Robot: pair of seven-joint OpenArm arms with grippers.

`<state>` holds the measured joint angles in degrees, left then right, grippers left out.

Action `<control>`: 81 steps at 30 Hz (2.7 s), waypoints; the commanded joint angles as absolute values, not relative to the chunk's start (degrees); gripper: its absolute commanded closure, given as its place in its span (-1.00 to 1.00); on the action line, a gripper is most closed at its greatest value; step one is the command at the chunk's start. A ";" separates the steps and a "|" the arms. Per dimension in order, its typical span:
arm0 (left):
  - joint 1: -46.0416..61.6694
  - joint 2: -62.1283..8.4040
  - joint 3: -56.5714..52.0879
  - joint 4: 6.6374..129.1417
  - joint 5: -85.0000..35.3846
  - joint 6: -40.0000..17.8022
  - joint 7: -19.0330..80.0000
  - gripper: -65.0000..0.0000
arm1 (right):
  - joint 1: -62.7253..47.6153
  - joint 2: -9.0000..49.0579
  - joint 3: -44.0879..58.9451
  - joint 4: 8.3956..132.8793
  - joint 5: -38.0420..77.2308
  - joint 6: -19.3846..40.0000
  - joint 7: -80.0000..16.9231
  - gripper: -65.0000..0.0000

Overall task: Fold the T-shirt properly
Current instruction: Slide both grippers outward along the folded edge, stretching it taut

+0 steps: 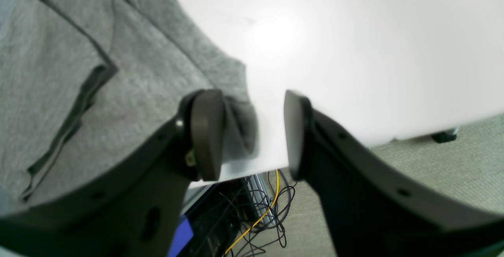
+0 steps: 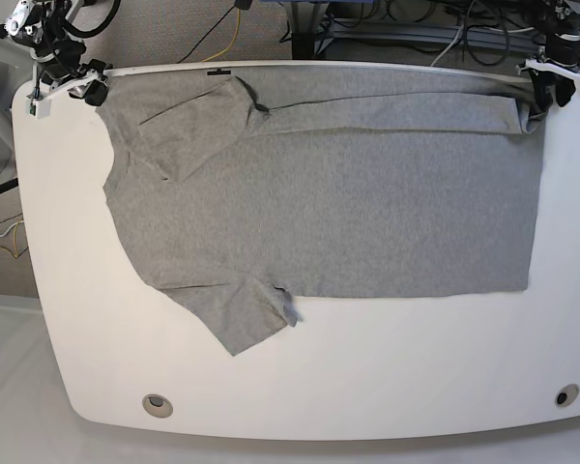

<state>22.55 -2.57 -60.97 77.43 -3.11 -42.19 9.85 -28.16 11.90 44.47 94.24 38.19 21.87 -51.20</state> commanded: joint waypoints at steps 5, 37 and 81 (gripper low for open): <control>23.78 -2.51 -61.49 78.81 2.33 -40.00 16.57 0.15 | -28.70 12.97 45.76 96.22 36.26 20.79 -53.23 0.21; 22.55 4.09 -56.84 89.98 2.24 -40.00 16.84 0.15 | -26.68 13.14 45.76 99.91 36.18 20.44 -53.49 0.21; 22.64 5.23 -61.85 98.59 2.33 -40.00 16.92 0.15 | -25.63 12.97 45.76 108.62 36.53 20.44 -57.45 0.21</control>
